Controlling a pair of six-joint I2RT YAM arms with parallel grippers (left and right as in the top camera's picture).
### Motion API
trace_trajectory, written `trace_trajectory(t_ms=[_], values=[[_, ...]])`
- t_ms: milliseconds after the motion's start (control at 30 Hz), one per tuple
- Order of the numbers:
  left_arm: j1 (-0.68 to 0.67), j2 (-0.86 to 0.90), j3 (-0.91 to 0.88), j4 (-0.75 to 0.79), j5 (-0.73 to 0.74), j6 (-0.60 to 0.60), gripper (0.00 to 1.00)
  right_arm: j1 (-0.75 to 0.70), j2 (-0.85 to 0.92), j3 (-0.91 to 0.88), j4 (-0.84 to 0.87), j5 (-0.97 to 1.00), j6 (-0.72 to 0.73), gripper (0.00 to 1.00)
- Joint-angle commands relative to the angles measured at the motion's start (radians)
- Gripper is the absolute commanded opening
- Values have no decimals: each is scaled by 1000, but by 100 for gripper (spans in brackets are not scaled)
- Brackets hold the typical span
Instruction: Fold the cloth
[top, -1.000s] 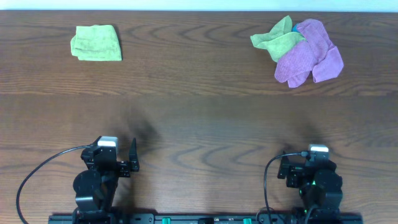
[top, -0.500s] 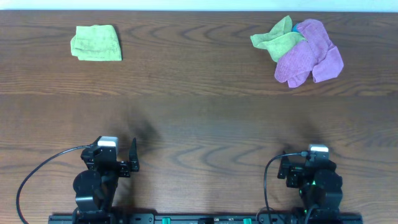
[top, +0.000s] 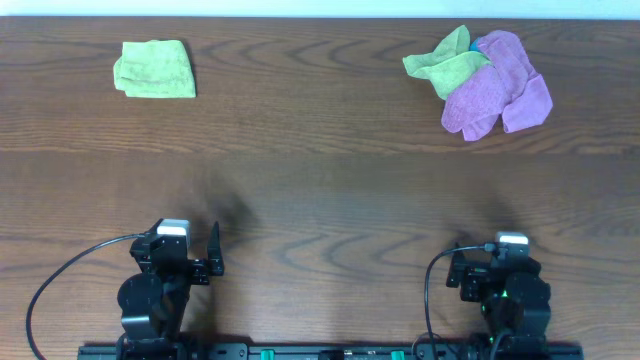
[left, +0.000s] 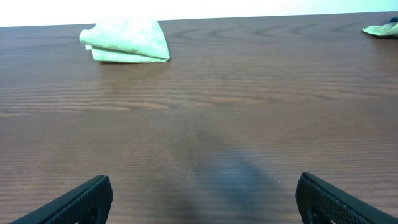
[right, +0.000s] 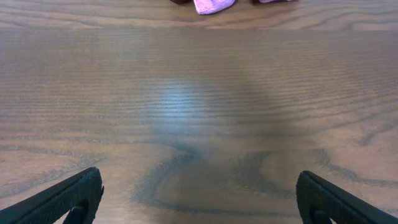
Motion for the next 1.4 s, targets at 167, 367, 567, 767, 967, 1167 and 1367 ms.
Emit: trace_trajectory(t_ms=[167,367,567,767,967,1167,1367], values=[[-2,-7,-21,-6,-1,10,96,-11,72,72,24,-18,116,99],[-2,-7,-21,-6,-1,9,95,-18,492,386,35,18,216,99],[-2,-7,-21,-6,-1,10,95,-67,970,790,2,6,267,99],[-2,-7,-21,-6,-1,9,95,-160,1316,1150,-90,-33,257,99],[-2,-7,-21,-6,-1,9,96,-233,1543,1350,-58,-55,231,99],[-2,-7,-21,-6,-1,9,95,-292,1759,1453,29,-150,206,99],[-2,-7,-21,-6,-1,9,95,-297,1891,1461,168,-187,183,99]])
